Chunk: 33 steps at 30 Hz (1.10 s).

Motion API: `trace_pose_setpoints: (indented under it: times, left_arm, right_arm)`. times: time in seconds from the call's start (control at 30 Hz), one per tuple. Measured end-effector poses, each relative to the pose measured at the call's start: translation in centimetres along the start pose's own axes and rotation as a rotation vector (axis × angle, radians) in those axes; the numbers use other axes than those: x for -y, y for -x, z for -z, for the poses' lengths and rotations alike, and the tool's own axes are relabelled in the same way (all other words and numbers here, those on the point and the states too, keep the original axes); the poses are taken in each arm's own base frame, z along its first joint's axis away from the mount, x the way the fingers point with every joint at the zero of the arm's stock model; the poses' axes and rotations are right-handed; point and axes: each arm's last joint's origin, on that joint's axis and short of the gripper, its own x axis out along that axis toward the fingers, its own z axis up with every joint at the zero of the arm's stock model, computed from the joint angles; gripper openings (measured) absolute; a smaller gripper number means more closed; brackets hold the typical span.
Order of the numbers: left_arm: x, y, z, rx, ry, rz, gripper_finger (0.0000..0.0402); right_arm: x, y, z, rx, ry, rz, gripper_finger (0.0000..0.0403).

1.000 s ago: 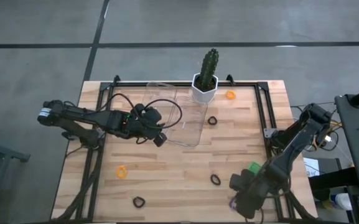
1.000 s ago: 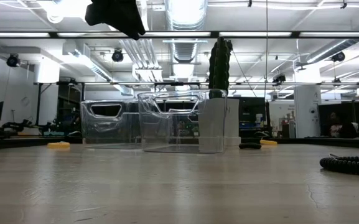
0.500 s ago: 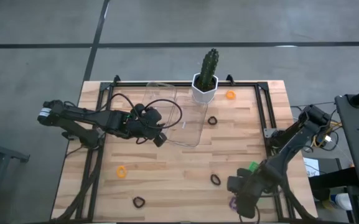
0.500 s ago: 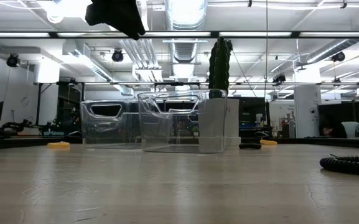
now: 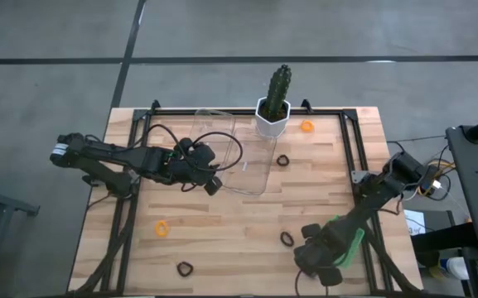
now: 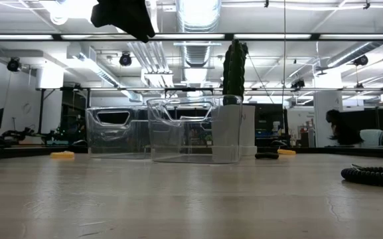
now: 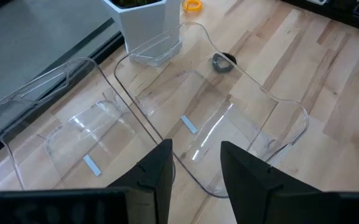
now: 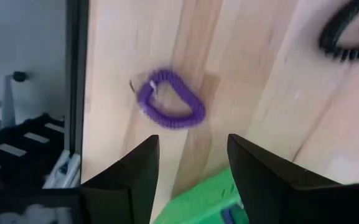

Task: Sort items
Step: Put the purple keychain into the green bin

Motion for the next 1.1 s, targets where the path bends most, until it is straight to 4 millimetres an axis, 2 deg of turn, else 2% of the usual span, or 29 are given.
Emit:
trace_pose_setpoints:
  times: [0.2, 0.47, 0.97, 1.1]
  left_arm:
    - [0.0, 0.0, 0.0, 0.0, 0.0, 0.0, 0.0128]
    - [0.0, 0.0, 0.0, 0.0, 0.001, 0.0, 0.0128]
    - [0.0, 0.0, 0.0, 0.0, -0.022, -0.001, 0.0128]
    - [0.0, 0.0, 0.0, 0.0, -0.023, 0.0, 0.0128]
  right_arm:
    - [-0.1, -0.1, -0.7, 0.026, 0.07, 0.026, 0.0185]
    - [0.1, -1.7, -1.1, 0.009, 0.115, 0.055, 0.0185]
    - [0.0, -2.1, -1.4, 0.02, 0.183, 0.047, 0.0185]
    - [0.1, -2.8, -1.5, 0.001, 0.206, 0.05, 0.0185]
